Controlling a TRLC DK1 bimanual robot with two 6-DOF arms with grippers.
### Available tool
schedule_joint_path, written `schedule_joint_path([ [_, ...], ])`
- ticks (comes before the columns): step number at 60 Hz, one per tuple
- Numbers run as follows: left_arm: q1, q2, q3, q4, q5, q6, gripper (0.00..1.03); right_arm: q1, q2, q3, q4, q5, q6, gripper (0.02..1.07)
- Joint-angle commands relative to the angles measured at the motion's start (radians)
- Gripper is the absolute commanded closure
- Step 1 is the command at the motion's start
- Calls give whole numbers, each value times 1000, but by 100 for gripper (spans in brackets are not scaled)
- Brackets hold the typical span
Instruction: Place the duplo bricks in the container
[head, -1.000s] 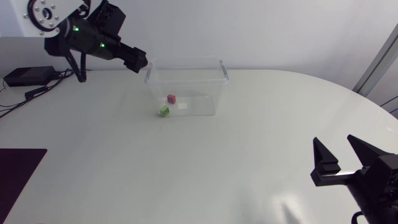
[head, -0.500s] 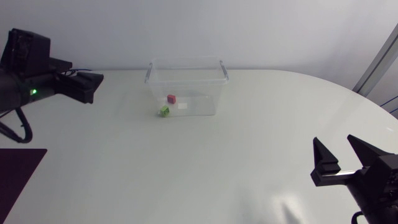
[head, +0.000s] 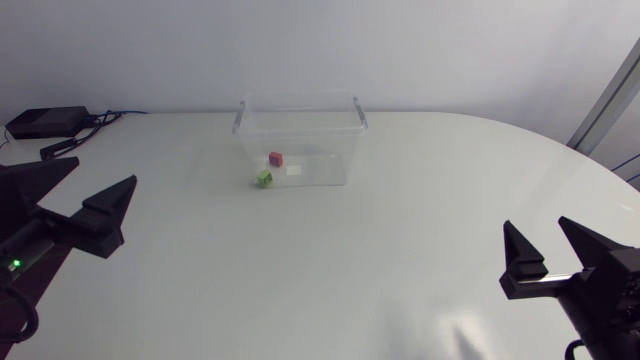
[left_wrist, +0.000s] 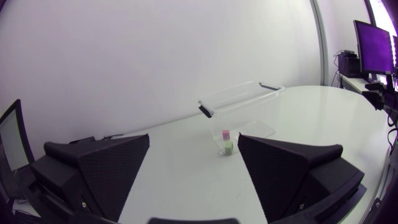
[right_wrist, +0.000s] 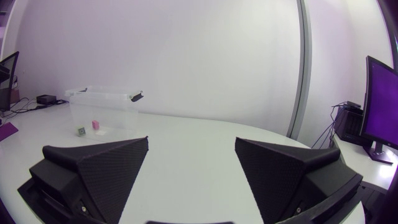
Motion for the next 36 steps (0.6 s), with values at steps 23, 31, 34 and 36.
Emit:
schedule_joint_path([
  [23, 44, -238, -238, 58, -40, -149, 4, 3, -3, -20, 14, 14, 48, 6],
  [31, 55, -311, -306, 72, -54, -188, 4, 5, -2, -20, 15, 17, 55, 6],
  [34, 59, -335, -329, 77, -59, -201, 4, 6, -2, -20, 16, 18, 58, 6],
  [36, 62, -355, -346, 80, -62, -211, 4, 7, -1, -20, 16, 19, 60, 6],
])
